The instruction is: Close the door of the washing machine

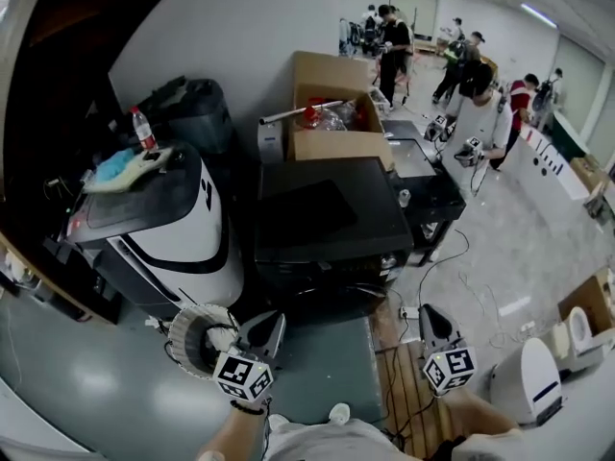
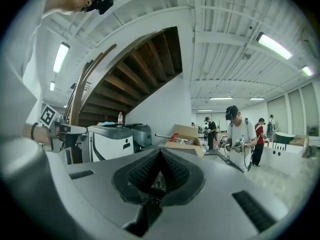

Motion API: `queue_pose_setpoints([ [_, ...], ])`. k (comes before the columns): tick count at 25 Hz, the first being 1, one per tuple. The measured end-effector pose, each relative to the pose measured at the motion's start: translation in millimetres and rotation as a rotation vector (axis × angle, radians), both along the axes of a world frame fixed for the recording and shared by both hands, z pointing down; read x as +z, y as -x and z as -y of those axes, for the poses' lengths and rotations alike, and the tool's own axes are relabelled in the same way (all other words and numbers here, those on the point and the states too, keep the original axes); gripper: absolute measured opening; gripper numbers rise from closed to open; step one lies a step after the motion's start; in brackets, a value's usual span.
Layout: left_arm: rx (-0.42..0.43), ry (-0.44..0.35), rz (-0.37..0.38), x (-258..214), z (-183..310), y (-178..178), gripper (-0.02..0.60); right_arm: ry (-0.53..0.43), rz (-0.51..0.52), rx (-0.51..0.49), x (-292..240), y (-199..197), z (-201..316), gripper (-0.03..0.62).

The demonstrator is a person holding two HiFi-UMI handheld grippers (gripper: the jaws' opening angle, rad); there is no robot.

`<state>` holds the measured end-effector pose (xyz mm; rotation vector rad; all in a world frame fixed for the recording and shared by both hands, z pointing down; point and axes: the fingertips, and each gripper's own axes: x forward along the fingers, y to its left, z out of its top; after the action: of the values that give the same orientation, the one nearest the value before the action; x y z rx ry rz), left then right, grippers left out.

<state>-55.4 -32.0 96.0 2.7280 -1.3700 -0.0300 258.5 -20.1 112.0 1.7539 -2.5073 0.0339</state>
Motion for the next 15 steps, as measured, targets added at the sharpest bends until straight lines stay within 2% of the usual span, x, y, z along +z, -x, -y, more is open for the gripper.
queue_pose_setpoints([
  [8, -0.028, -0.067, 0.028, -32.3, -23.6, 18.2, 0.002, -0.126, -0.024, 0.011, -59.5, -9.7, -23.3, 0.011],
  [15, -0.032, -0.096, 0.027, -45.2, -30.4, 18.0, 0.002, -0.18, -0.021, 0.011, -79.4, -14.1, -28.9, 0.011],
])
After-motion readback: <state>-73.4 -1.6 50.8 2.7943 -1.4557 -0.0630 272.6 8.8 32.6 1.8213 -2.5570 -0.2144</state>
